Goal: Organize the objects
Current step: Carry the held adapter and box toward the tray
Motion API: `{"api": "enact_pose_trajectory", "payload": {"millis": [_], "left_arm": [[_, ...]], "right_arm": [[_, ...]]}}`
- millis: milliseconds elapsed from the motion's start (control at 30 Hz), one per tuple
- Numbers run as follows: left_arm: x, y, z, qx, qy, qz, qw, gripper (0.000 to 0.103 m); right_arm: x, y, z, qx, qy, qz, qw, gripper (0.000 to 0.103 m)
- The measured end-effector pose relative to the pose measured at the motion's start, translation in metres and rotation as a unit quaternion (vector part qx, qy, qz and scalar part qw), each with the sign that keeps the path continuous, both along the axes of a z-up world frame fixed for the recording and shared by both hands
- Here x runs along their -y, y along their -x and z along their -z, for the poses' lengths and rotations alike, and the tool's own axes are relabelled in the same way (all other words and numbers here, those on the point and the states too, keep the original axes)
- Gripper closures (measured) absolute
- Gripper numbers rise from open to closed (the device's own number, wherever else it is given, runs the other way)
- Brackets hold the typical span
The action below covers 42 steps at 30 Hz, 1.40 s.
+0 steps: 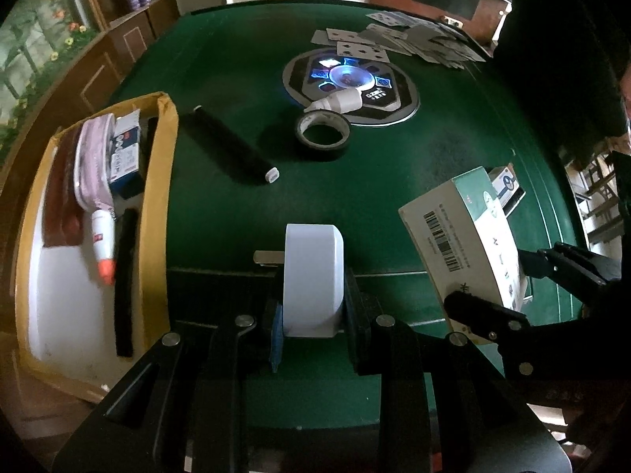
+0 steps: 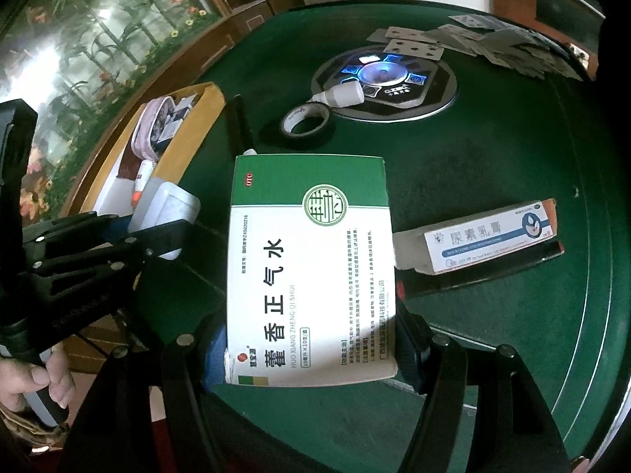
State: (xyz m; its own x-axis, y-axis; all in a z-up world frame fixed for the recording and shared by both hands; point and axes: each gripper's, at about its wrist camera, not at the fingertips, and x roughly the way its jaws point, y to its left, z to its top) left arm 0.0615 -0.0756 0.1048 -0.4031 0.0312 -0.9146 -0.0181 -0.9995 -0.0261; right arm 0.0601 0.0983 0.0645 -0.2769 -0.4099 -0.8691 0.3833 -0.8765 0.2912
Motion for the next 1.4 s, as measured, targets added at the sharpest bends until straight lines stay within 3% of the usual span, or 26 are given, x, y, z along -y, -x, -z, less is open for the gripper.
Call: {"api": "enact_pose_trajectory", "payload": {"millis": [233, 600, 1067, 1400], "left_arm": [[0.000, -0.011, -0.003, -0.004, 0.010, -0.012, 0.9999, 0.079], [0.012, -0.006, -0.011, -0.015, -0.013, -0.009, 0.9998, 0.079], [0.046, 0.017, -0.030, -0.023, -0.044, 0.064, 0.9967, 0.079], [0.078, 0.033, -0.024, -0.005, -0.065, 0.080, 0.9947, 0.079]], "right_arm": [[-0.001, -0.005, 0.003, 0.007, 0.013, -0.006, 1.000, 0.034], [0.001, -0.006, -0.006, -0.003, 0.011, 0.003, 1.000, 0.034], [0.004, -0.008, -0.018, -0.009, 0.018, 0.115, 0.993, 0.034], [0.021, -0.012, -0.016, 0.002, 0.013, 0.164, 0.986, 0.034]]}}
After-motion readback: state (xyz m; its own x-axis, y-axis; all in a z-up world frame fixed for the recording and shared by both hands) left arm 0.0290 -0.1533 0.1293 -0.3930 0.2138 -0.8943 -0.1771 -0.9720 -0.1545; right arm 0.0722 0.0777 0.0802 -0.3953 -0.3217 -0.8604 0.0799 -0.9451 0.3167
